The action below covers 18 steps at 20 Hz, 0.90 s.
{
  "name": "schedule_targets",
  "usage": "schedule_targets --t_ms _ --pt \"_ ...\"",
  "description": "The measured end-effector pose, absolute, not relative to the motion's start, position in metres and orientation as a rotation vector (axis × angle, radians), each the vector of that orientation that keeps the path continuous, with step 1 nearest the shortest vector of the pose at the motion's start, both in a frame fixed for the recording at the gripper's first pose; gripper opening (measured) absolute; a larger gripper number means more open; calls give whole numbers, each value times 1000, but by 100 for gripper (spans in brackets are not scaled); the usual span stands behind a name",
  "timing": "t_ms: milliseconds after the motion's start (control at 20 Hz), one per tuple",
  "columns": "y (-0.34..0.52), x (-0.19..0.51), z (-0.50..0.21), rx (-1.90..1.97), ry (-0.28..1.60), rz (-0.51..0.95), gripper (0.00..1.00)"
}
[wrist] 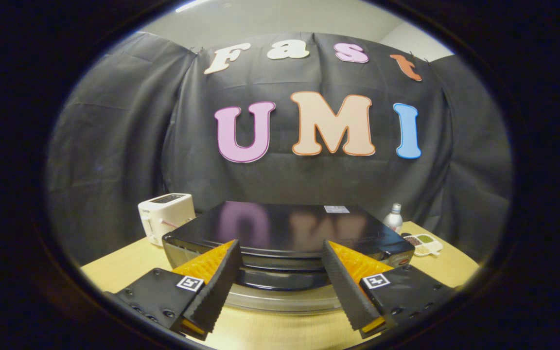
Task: Open the toaster oven, put the food inside, and close the toaster oven door.
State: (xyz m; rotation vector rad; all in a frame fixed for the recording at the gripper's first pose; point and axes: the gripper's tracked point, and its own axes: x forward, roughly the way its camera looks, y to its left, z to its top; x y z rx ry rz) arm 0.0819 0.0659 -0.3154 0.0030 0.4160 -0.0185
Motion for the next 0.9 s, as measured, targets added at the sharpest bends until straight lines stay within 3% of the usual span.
schedule_targets --t_ms 900 --pt "73 -43 -340 31 458 46 100"
